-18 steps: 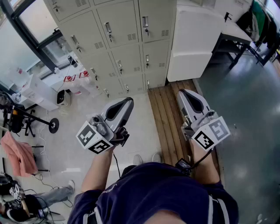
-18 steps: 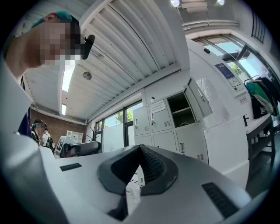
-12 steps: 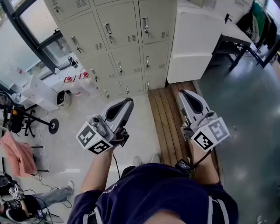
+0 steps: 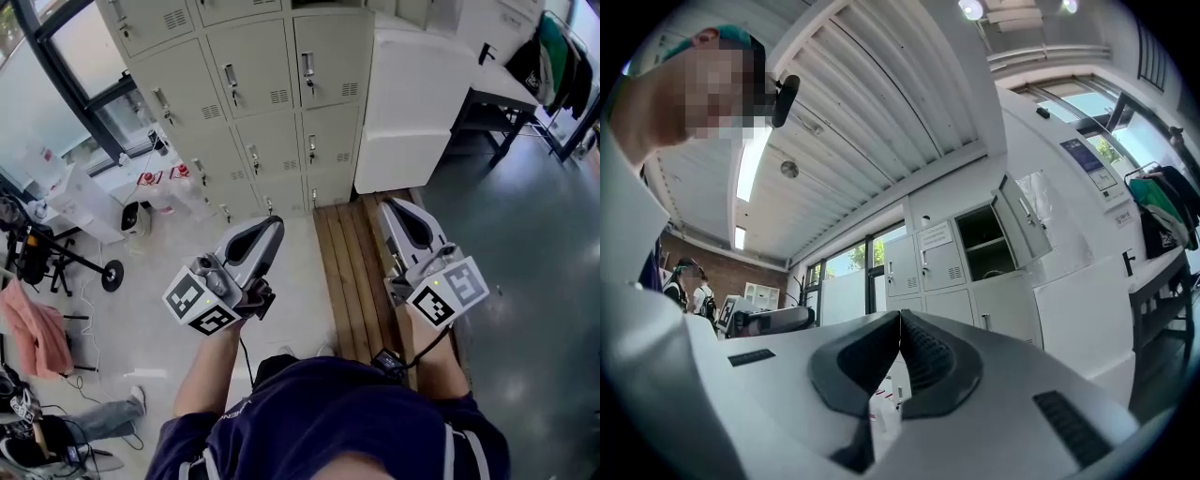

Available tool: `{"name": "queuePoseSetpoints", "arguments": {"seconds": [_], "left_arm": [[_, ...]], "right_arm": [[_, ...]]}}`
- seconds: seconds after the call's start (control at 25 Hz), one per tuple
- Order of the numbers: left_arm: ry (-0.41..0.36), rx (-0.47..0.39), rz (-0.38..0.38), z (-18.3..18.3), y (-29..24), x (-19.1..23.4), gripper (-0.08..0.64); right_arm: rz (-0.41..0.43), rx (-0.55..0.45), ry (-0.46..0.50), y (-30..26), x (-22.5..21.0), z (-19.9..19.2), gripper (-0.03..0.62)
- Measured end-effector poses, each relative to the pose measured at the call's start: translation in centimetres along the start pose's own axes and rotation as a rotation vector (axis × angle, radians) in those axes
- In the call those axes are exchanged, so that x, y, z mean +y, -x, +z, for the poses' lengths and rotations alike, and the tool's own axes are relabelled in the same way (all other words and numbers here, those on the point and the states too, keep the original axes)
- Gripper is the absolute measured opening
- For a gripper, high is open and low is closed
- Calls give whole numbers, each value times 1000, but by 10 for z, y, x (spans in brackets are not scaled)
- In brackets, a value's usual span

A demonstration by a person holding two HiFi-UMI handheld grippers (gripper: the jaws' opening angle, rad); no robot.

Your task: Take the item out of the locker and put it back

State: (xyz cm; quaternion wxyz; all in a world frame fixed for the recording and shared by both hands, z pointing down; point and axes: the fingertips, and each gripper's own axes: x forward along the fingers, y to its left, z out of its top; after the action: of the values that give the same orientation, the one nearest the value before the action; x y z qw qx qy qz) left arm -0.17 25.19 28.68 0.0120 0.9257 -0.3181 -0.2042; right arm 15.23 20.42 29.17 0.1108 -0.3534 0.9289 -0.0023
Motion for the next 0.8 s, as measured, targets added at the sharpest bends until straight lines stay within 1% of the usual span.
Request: {"name": "queuePoseSetpoints", "arguments": {"seconds": [0.2, 0.44, 0.6, 0.8], "left_arm": [[-11, 3, 7, -4, -11, -2, 3], [-7, 6, 15, -8, -24, 8, 3], [-3, 2, 23, -10, -30, 22, 3], [8, 0, 28, -14, -36, 50, 3]], "right_arm": [[6, -8, -3, 4, -13, 3, 7], [5, 5, -10, -3, -30, 1, 6], [3, 8, -10, -13, -42, -1, 6], [-5, 16, -10, -35, -57, -9, 6]]}}
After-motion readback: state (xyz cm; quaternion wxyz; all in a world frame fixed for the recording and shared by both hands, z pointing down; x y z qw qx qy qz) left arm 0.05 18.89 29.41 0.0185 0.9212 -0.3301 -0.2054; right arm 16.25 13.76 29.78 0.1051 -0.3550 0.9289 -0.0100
